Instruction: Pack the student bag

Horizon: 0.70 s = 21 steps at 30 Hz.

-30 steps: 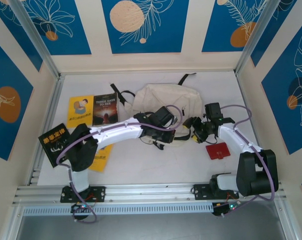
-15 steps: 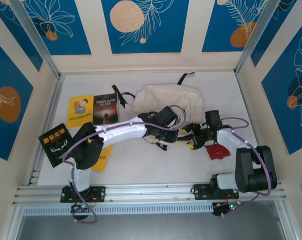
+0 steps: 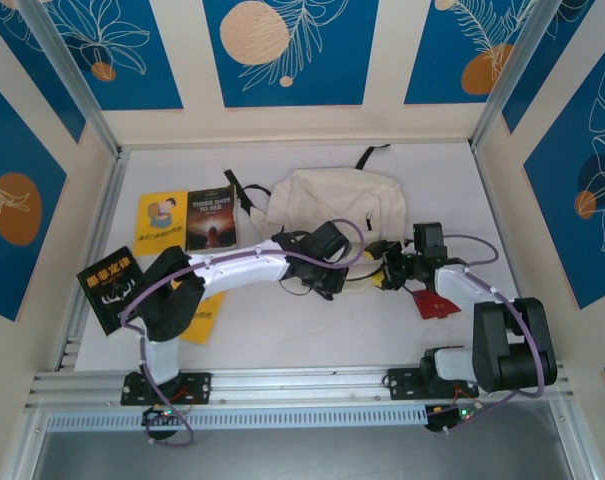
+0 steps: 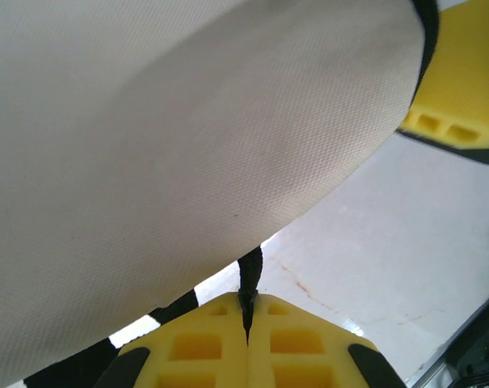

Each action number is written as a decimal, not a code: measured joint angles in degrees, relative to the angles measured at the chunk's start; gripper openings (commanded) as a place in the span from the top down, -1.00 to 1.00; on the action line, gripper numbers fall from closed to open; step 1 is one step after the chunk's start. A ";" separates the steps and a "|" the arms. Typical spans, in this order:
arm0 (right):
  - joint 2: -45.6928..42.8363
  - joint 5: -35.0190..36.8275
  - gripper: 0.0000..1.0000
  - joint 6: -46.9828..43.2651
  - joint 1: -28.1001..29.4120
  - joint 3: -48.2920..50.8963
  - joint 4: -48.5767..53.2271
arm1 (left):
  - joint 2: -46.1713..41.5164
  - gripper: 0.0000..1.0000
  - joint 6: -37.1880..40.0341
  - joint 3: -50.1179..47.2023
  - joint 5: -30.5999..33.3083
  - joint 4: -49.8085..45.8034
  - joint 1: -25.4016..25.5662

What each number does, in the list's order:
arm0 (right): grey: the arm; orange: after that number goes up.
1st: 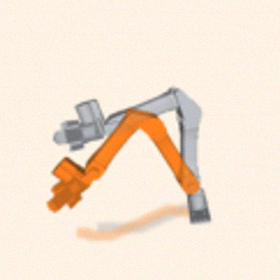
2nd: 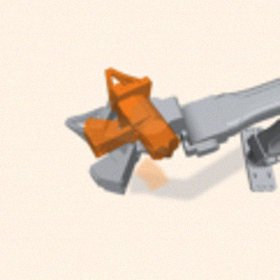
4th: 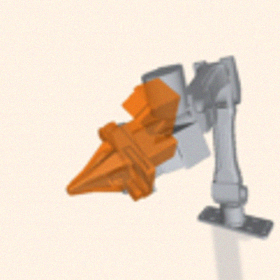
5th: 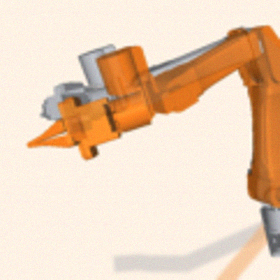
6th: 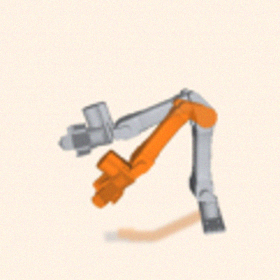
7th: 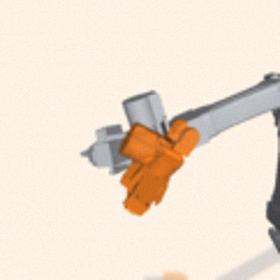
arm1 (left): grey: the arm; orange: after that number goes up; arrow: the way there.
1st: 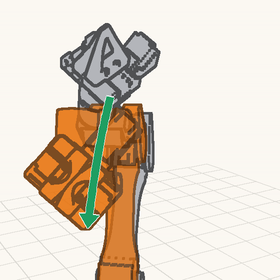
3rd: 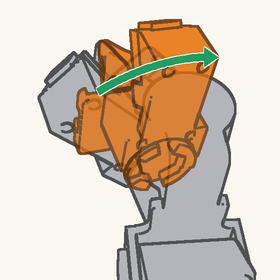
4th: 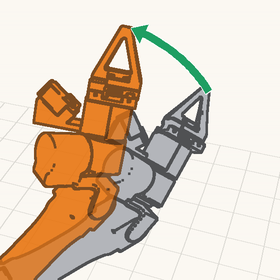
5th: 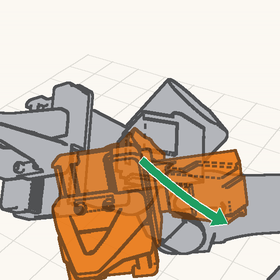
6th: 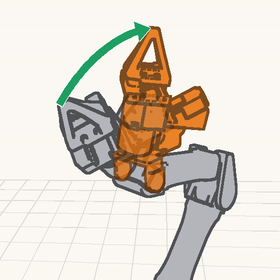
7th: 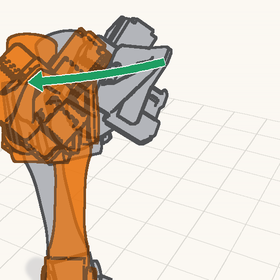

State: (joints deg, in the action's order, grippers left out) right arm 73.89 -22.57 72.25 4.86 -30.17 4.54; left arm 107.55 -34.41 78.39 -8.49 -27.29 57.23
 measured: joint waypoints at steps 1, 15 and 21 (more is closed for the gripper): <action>-0.48 0.04 -0.32 0.42 0.00 0.35 -0.35 | -0.02 1.00 -0.11 -0.11 0.07 -0.07 0.00; -1.05 1.40 -0.32 2.97 0.31 5.55 -2.60 | -0.15 1.00 0.04 2.99 0.57 -1.03 -0.09; -0.90 1.31 0.17 3.32 0.42 5.20 -5.29 | -0.33 1.00 0.09 3.43 0.59 -1.22 -0.11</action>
State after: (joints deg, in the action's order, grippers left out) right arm 72.99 -21.26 75.57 5.28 -24.97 -0.75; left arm 107.22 -34.33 81.82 -7.90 -28.51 57.12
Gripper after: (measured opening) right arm 0.487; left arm 0.047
